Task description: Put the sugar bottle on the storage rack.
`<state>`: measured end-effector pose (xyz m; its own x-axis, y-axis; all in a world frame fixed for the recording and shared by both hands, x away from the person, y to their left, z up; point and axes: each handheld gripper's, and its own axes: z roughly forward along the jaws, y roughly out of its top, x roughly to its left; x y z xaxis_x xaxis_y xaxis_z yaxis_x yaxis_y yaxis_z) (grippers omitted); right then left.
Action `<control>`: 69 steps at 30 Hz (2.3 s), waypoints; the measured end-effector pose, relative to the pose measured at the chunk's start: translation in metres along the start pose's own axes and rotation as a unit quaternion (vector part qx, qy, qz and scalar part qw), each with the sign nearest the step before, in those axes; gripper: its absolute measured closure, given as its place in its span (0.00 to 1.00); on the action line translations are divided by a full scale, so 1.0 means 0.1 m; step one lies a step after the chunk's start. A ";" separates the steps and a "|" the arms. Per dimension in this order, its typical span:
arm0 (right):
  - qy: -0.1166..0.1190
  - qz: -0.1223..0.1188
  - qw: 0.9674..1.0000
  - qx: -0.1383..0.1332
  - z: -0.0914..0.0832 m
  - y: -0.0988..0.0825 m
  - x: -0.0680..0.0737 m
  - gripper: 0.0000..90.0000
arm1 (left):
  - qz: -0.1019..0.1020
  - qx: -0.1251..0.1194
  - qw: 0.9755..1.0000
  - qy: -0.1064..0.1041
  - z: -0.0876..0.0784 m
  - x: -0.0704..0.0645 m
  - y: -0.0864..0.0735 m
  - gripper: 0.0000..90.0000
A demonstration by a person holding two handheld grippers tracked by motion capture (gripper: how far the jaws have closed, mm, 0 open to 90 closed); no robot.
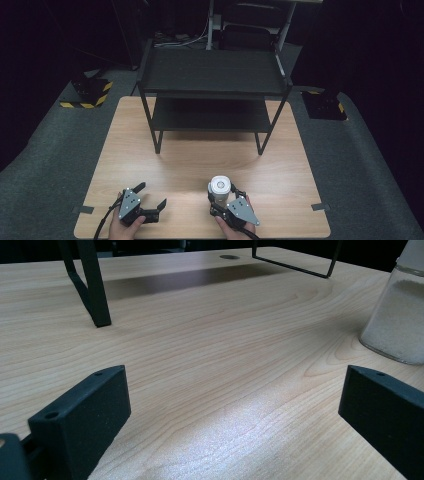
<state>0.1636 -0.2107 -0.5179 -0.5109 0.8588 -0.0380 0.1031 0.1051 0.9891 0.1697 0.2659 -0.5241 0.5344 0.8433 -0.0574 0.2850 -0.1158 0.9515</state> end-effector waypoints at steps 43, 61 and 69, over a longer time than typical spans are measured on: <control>-0.008 0.007 1.000 -0.008 0.19 0.88 -0.63 0.32 | -0.001 -0.001 1.000 -0.003 0.00 0.01 0.00 0.01; -0.010 0.001 1.000 -0.027 0.40 1.43 -0.82 0.32 | 0.001 0.000 1.000 -0.004 0.00 0.02 0.00 0.01; -0.011 0.001 0.999 -0.031 0.51 1.64 -0.89 0.32 | 0.001 0.000 1.000 -0.004 0.00 0.02 0.00 0.01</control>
<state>0.2696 -0.2440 -0.3594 -0.4910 0.8704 -0.0377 0.0519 0.0724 0.9960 0.1703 0.2677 -0.5240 0.5418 0.8385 -0.0590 0.2852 -0.1173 0.9513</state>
